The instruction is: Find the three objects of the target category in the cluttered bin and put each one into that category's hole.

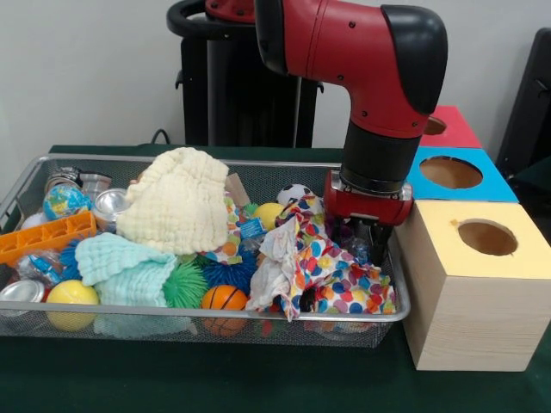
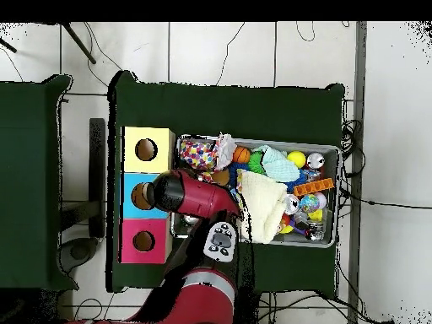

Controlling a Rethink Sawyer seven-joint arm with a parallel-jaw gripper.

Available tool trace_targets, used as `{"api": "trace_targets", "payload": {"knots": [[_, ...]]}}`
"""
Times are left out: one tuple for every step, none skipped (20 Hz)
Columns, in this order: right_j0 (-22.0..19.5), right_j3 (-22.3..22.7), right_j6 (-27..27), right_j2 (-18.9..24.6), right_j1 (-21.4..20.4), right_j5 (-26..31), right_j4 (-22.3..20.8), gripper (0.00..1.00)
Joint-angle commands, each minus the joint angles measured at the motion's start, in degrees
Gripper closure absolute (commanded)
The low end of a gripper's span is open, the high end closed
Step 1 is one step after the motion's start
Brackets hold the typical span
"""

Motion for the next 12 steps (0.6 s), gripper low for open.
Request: {"api": "trace_targets", "payload": {"knots": [[-1.2, -3.1, 12.0, 11.3, 5.4, -6.5, 2.3, 1.0], [-1.2, -3.1, 11.9, 11.3, 5.4, -6.3, 2.3, 1.0], [-1.2, -3.1, 11.9, 11.3, 5.4, -6.2, 2.3, 1.0], [-1.2, -3.1, 11.8, 11.3, 5.4, -6.0, 2.3, 1.0], [-1.2, -3.2, 11.8, 11.2, 5.4, -5.8, 2.3, 1.0], [-1.2, -3.2, 11.8, 11.3, 5.4, -5.8, 2.3, 1.0], [-1.2, -3.2, 11.8, 11.3, 5.4, -5.6, 2.4, 1.0], [-1.1, -3.4, 11.8, 11.2, 5.4, -5.3, 2.4, 1.0], [-1.0, -3.5, 11.8, 11.0, 5.5, -5.1, 2.5, 1.0], [-0.9, -3.5, 11.9, 10.9, 5.5, -4.9, 2.5, 1.0], [-0.9, -3.6, 11.9, 10.9, 5.5, -4.8, 2.5, 1.0], [-0.9, -3.7, 11.8, 10.9, 5.5, -4.7, 2.5, 1.0]]}}
